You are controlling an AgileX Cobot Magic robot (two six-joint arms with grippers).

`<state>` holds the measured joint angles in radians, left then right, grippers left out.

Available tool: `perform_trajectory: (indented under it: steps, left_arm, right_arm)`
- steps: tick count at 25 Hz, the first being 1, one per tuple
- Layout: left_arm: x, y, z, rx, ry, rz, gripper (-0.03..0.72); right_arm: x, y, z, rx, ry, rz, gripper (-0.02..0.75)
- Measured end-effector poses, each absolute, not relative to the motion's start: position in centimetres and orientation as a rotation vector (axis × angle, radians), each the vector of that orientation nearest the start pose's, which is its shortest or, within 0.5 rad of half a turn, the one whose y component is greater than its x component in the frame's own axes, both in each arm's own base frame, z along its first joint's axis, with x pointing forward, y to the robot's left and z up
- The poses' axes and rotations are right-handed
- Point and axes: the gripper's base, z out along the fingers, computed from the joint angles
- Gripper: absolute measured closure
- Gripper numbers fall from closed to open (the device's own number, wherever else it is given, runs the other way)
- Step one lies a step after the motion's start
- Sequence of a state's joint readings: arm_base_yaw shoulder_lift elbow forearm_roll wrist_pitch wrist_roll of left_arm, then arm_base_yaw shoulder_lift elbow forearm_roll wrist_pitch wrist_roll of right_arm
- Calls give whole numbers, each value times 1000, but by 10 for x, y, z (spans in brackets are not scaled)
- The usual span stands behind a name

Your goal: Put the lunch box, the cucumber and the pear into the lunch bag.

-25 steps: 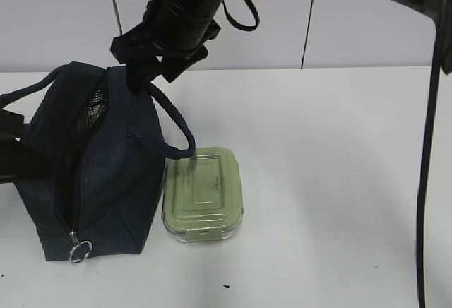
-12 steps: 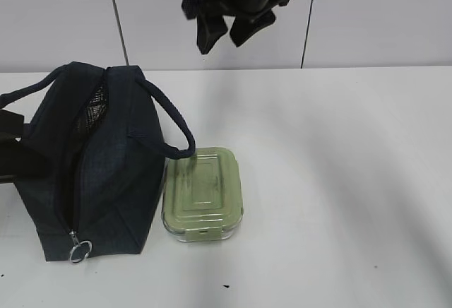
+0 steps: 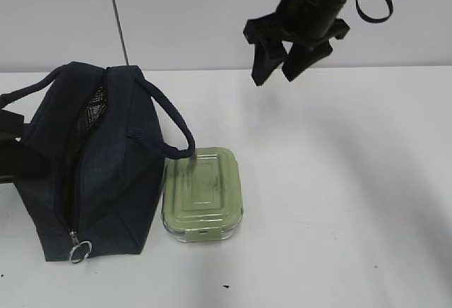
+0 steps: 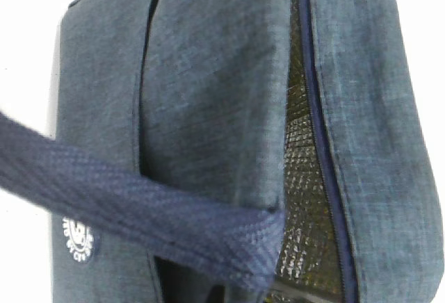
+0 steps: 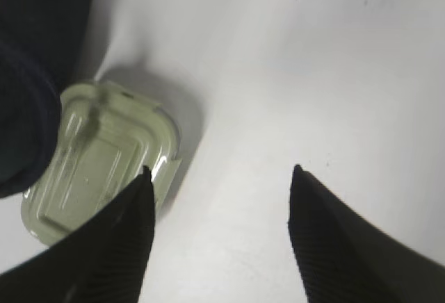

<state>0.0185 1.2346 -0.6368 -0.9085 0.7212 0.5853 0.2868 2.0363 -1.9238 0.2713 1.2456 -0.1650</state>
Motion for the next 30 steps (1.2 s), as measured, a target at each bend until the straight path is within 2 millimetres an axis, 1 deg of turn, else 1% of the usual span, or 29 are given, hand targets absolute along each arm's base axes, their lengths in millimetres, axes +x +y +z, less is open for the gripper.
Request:
perform_trajectory:
  steps: [4,6,8,11,13,16,20,25,30]
  left_arm:
    - [215,-43,233,-47,2530,-766,704]
    - [215,-43,233,-47,2530,-766,704]
    - [215,-43,233,-47,2530,-766,704]
    - [215,-43,233,-47,2530,-766,704]
    - [215,-43,233,-47,2530,-766,704]
    - [215,-44,233,-47,2531,-766,704]
    - [215,-44,233,-46,2532,-768,704]
    - [215,-44,233,-44,2534,-771,704]
    - [215,-44,233,-43,2535,-772,704]
  right_arm:
    - [396,140,265,-615,2855,532,280]
    - [386,139,253,-634,2876,632,284]
    - [379,135,234,-632,2887,746,288]
    - [368,131,209,-615,2861,928,288]
    - [362,131,196,-597,2813,1037,288]
    - [353,130,179,-557,2748,1141,288]
    - [348,131,170,-552,2671,1194,288]
    - [349,133,171,-553,2628,1219,289]
    - [350,133,171,-543,2622,1201,288]
